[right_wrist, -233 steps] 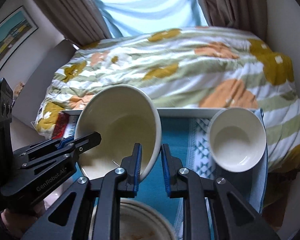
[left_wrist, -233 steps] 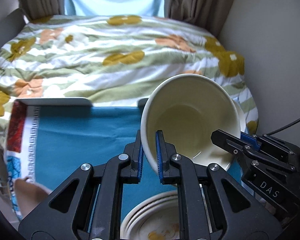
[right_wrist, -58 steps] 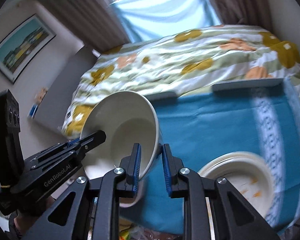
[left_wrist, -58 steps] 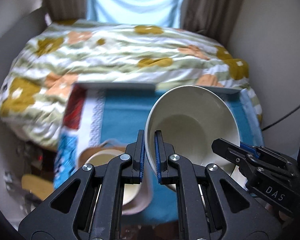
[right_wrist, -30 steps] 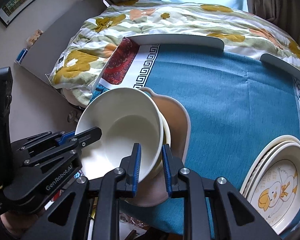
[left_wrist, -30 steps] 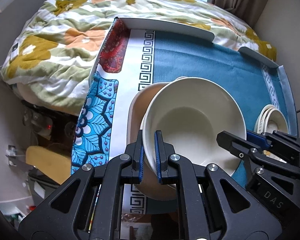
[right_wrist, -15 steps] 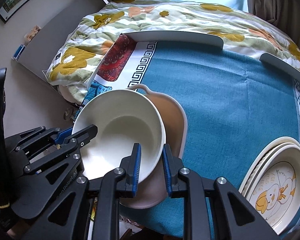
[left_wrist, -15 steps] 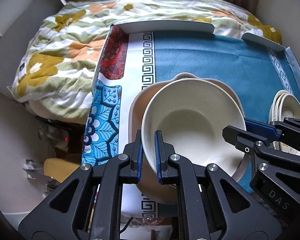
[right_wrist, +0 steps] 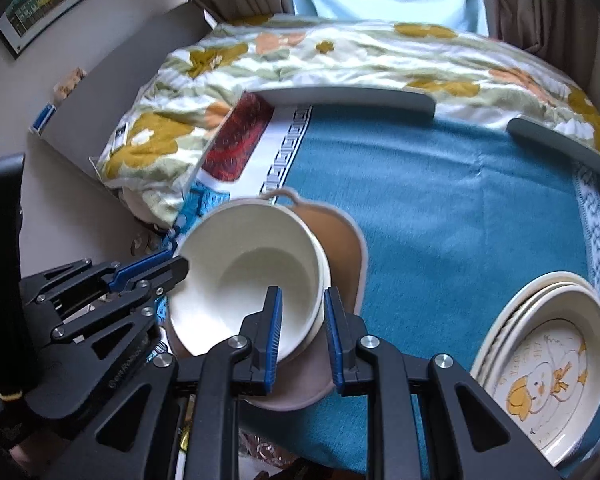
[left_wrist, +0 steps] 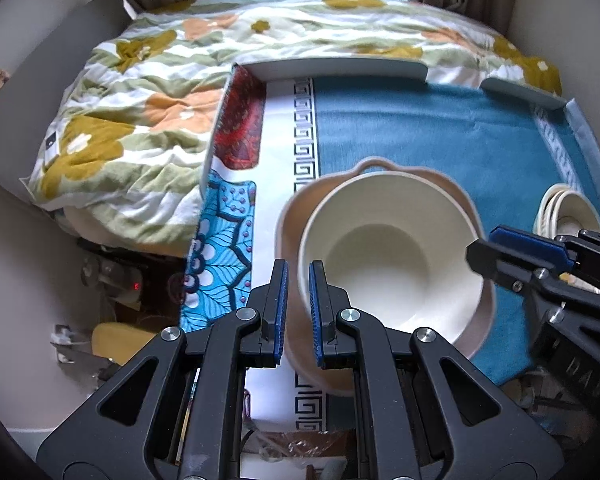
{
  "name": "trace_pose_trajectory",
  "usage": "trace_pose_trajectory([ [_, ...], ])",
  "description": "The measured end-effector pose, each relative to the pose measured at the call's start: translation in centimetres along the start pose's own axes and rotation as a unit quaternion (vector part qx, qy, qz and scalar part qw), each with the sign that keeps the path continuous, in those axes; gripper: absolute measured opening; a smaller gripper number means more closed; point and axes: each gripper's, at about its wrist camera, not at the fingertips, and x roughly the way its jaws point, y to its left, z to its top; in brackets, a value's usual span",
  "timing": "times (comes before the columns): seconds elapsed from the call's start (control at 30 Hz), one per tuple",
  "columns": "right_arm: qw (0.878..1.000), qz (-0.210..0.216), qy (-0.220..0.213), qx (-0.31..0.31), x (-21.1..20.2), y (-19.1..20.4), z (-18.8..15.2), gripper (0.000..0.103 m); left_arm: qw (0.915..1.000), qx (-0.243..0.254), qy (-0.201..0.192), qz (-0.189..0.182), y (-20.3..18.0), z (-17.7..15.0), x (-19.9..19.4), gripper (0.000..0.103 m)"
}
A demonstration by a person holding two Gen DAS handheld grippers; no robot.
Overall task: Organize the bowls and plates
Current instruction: 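Open the left gripper and release the nested bowls, then grasp the mauve bowl holding the nested bowls with the left gripper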
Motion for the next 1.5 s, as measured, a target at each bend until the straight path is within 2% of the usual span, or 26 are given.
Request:
trace_pose_trajectory([
  [0.1,1.0,-0.002,-0.021,0.003,-1.8,-0.2,-0.1,0.02,0.9997,-0.013,-0.019,-0.006,0.9,0.1,-1.9,0.017],
  [0.17,1.0,0.002,-0.026,0.003,-2.9,-0.5,-0.2,0.02,0.9992,-0.025,-0.033,-0.004,1.5,0.2,-3.4,0.04],
  [0.2,1.0,0.004,-0.028,0.001,-3.6,-0.7,-0.2,0.02,0.9987,-0.031,-0.041,-0.001,1.8,0.2,-4.2,0.072],
  [0.23,1.0,0.005,-0.029,-0.003,-4.2,-1.0,-0.2,0.026,0.9978,-0.038,-0.054,0.005,2.1,0.1,-5.1,0.093],
  [0.27,1.0,0.005,-0.029,-0.008,-4.5,-1.2,-0.2,0.032,0.9966,-0.044,-0.069,0.008,2.4,0.0,-6.0,0.096],
  [0.33,0.999,0.006,-0.032,-0.02,-5.4,-1.7,-0.1,0.073,0.9949,-0.052,-0.086,0.009,2.8,-0.4,-7.4,0.096],
  [0.4,0.999,0.004,-0.035,-0.029,-5.9,-2.2,-0.1,0.093,0.9954,-0.058,-0.075,0.017,3.3,-0.9,-7.9,0.096],
  [0.53,0.998,-0.018,-0.005,-0.053,-5.3,-2.7,-0.7,0.093,0.9984,-0.038,-0.039,0.017,4.1,-2.3,-7.2,0.096],
  [0.63,0.996,-0.04,0.047,-0.065,-3.5,-2.8,-1.3,0.093,0.9997,-0.007,-0.003,0.022,4.2,-3.0,-5.2,0.096],
  [0.77,0.994,-0.055,0.078,-0.047,-1.0,-2.8,-2.2,0.093,0.9995,0.015,0.028,-0.003,4.2,-3.5,-2.1,0.096],
  [0.87,0.991,-0.081,0.097,-0.039,1.0,-2.7,-2.6,0.093,0.9983,0.021,0.045,-0.031,4.6,-3.3,0.0,0.096],
  [0.97,0.989,-0.088,0.112,-0.031,2.7,-2.6,-2.6,0.093,0.9968,0.047,0.055,-0.035,4.6,-3.1,1.4,0.095],
  [1.07,0.986,-0.107,0.121,-0.034,3.8,-2.1,-2.5,0.09,0.9949,0.059,0.065,-0.05,4.7,-2.7,2.6,0.088],
  [1.23,0.985,-0.1,0.138,-0.035,5.6,-1.9,-2.1,0.059,0.9922,0.084,0.068,-0.063,4.1,-2.3,3.9,0.073],
  [1.37,0.984,-0.093,0.146,-0.041,7.0,-1.6,-1.9,0.048,0.9893,0.099,0.073,-0.078,3.4,-2.3,5.0,0.059],
  [1.43,0.985,-0.086,0.146,-0.043,7.5,-1.6,-1.9,0.036,0.9888,0.106,0.071,-0.077,3.0,-2.4,5.6,0.053],
  [1.5,0.985,-0.075,0.145,-0.046,8.0,-1.6,-1.8,0.032,0.9884,0.106,0.068,-0.084,2.9,-2.3,6.0,0.048],
])
